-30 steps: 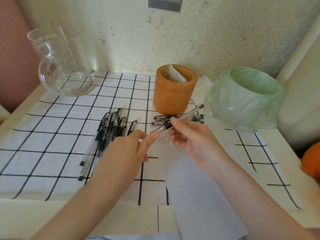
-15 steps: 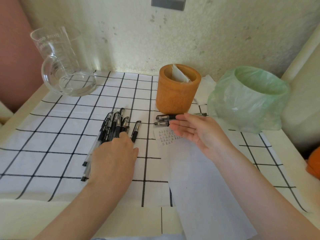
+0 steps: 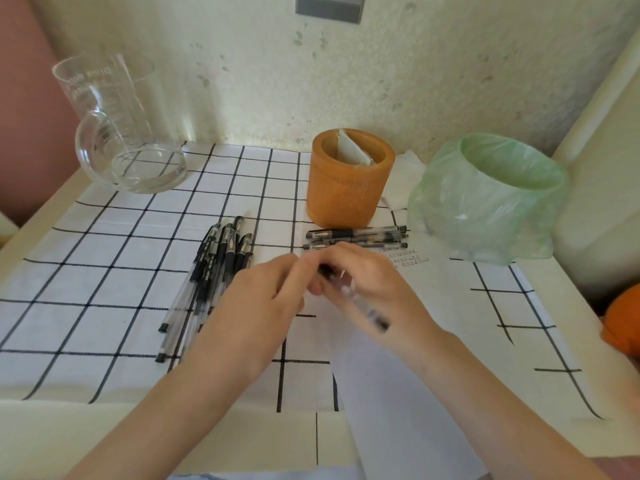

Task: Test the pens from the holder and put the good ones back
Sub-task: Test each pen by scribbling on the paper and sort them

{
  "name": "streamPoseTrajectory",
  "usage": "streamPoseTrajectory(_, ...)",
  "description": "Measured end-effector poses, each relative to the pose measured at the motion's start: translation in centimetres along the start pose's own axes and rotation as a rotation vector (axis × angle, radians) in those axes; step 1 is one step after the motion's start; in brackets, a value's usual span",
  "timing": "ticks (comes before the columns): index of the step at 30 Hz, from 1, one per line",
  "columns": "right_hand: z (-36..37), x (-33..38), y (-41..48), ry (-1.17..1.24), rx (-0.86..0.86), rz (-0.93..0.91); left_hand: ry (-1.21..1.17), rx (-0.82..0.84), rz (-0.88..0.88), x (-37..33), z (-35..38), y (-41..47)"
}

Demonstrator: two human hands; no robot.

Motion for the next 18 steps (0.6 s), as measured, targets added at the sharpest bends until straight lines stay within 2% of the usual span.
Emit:
streamPoseTrajectory(1, -0.7, -0.3, -0.1, 0.089, -0.051, 0.026, -0.001, -0.024, 0.016, 0.1, -0.3, 0.1)
streamPoseTrajectory(4, -1.5, -1.8, -0.2, 0.586, -0.112, 0.205, 0.176, -0.072, 0.109, -0.5, -0.8, 0.0)
streamPoseTrajectory(6, -1.3, -2.1, -0.2, 0.761, -0.079, 0.266, 0.173, -0.001, 0.166, -0.9, 0.0, 0.1)
streamPoseTrajectory(9, -0.8, -1.9, -0.3, 0.841, -0.03, 0.308, 0.106, 0.123, 0.207, -1.5, 1.6, 0.0)
streamPoseTrajectory(13, -0.2, -1.5, -0.6, 0.857, 0.03, 0.332, 0.118, 0.109, 0.239, -1.9, 1.6, 0.1)
streamPoseTrajectory(18, -1.1, -1.4, -1.0, 0.828, -0.044, 0.332, 0.08, 0.143, 0.157, -1.3, 2.2, 0.0)
Point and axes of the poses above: each hand's wrist, its own y-axis towards the middle knuckle, its own z-axis out of the palm, x = y × z, the point moved 9 cm from there along y, towards the middle knuckle, and after that the axes turned 7 degrees about x, right-handed, at the moved point
